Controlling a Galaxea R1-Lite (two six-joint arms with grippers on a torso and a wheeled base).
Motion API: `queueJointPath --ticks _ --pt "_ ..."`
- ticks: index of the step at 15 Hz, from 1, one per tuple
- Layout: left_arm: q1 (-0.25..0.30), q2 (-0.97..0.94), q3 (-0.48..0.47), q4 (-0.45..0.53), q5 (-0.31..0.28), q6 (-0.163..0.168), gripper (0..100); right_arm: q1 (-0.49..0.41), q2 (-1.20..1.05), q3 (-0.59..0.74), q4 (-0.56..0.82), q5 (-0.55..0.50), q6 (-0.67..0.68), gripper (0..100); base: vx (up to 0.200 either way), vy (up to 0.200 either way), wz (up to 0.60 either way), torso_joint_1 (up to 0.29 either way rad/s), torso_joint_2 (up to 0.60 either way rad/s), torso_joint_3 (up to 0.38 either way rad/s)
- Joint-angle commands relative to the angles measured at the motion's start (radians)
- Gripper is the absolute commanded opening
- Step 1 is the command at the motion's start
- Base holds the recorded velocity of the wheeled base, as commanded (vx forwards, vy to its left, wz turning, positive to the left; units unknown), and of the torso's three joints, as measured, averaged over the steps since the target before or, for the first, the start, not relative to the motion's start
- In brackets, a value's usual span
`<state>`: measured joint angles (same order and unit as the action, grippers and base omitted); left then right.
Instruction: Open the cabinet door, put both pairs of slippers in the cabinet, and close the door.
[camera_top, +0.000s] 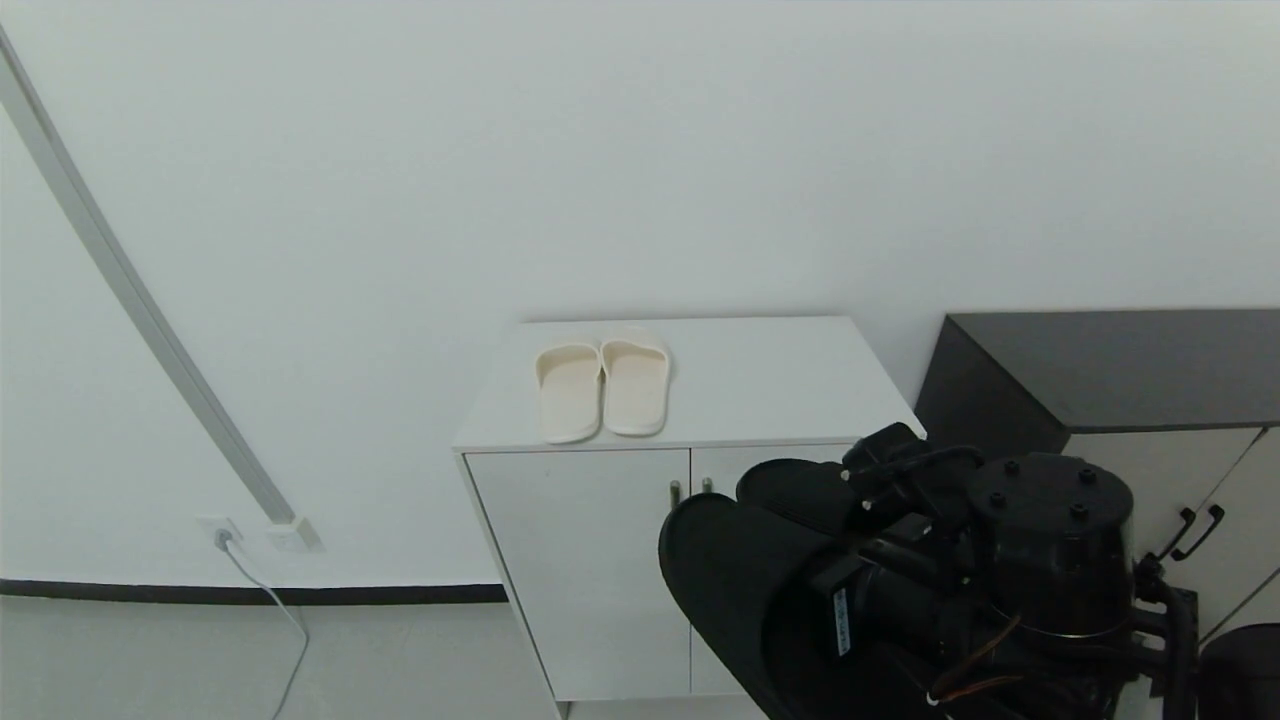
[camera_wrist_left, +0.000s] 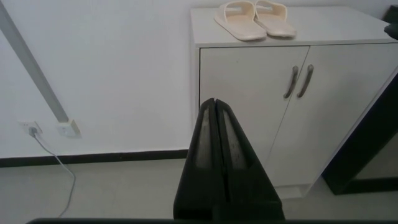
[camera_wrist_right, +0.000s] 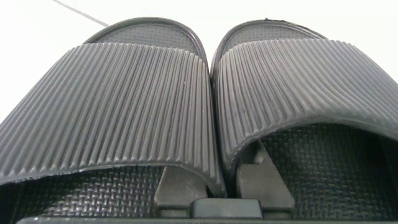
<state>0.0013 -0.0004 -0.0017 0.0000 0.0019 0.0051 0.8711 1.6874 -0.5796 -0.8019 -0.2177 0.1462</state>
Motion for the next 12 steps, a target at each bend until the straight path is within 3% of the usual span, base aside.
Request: queueJointPath --ticks 1,2,12 --pt "0.000 0.000 0.000 0.000 -0.002 -0.001 0 0.000 0.003 0.015 -0.002 0.000 -0.002 0 0.000 0.000 0.00 -0.100 0.25 0.139" --pt "0.000 0.000 0.000 0.000 -0.002 0.001 100 0.000 0.001 0.018 -0.003 0.000 -0.002 0 0.000 0.000 0.00 -0.149 0.32 0.168" --pt "0.000 0.000 0.000 0.000 0.000 0.004 100 0.000 0.006 0.026 -0.005 0.001 -0.002 0 0.000 0.000 0.00 -0.178 0.41 0.227"
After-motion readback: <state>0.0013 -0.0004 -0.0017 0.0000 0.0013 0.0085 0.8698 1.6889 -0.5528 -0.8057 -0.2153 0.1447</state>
